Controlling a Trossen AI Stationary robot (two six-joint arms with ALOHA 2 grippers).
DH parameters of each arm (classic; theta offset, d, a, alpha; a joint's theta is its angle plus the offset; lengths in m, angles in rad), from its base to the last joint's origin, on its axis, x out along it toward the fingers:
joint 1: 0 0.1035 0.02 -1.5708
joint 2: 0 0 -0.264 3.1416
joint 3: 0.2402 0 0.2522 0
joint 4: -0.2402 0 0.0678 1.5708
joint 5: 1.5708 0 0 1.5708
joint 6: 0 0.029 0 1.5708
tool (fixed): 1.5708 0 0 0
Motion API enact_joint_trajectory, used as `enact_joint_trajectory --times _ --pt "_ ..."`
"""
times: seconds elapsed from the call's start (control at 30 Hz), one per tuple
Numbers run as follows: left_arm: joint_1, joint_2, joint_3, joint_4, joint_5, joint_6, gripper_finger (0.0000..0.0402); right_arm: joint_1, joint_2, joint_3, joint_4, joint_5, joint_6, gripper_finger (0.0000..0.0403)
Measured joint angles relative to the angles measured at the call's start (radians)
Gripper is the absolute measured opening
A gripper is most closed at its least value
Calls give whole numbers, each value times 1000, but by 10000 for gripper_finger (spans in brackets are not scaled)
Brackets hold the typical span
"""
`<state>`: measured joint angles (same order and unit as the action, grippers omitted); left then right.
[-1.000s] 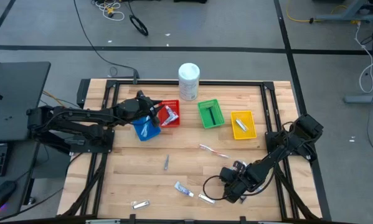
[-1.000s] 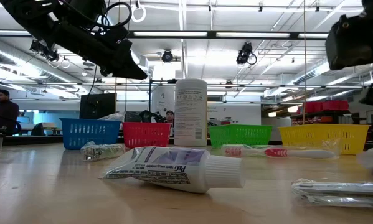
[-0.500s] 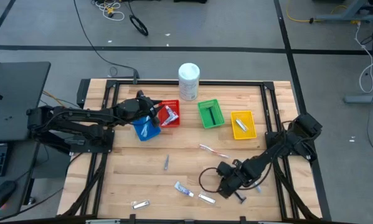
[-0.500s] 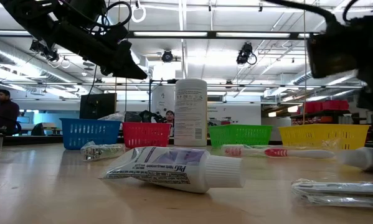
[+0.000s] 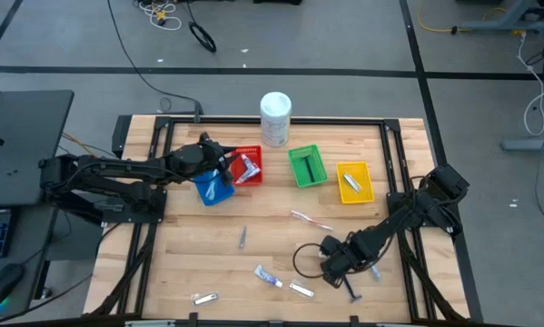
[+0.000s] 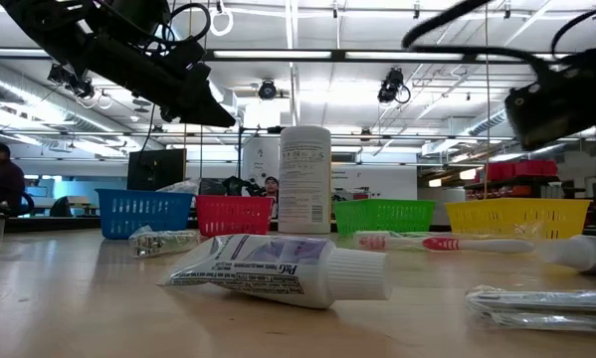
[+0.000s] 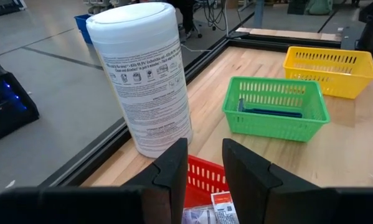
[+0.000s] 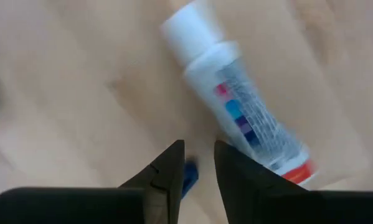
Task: Pick & Place Travel size toiletries
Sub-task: Put the blue razor into the green bin
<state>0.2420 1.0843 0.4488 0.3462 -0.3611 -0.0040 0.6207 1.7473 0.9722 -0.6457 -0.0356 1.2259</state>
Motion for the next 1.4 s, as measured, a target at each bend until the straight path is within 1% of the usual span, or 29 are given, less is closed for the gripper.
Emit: enact_joint_trajectory --times 0.07,0.13,0.2,0.27,0.4,0.5,0.67,0.83,0.93,1.0,1.1,1.27,1.4 --pt "0 0 0 0 2 0 110 -19 0 0 -14 -52 2 97" --pt "0 0 0 0 20 0 110 -32 0 0 -31 -133 36 97" --pt "0 0 0 1 29 0 110 -33 0 0 -22 -171 79 97" --pt "0 0 0 2 34 0 110 -30 -1 0 -7 -186 84 97" --pt "0 0 0 2 45 0 110 -30 -1 0 -4 -173 80 97" --pt "0 0 0 1 46 0 110 -46 -1 -2 -4 -195 126 97" --pt "0 0 0 0 46 13 110 -41 -1 -3 -6 -206 153 97" --pt "0 0 0 -1 46 13 110 -22 -1 -3 -5 -280 243 97" --pt "0 0 0 -1 45 15 110 7 -1 -3 -2 -264 251 98" --pt "0 0 0 -6 46 15 110 18 -1 -3 0 -211 255 97" --pt "0 0 0 -23 46 11 110 27 -1 -3 -1 -171 267 97" --pt "0 0 0 -26 45 10 110 30 12 -3 5 -181 327 97" --pt "0 0 0 -26 45 8 110 33 40 -1 17 -192 332 97"
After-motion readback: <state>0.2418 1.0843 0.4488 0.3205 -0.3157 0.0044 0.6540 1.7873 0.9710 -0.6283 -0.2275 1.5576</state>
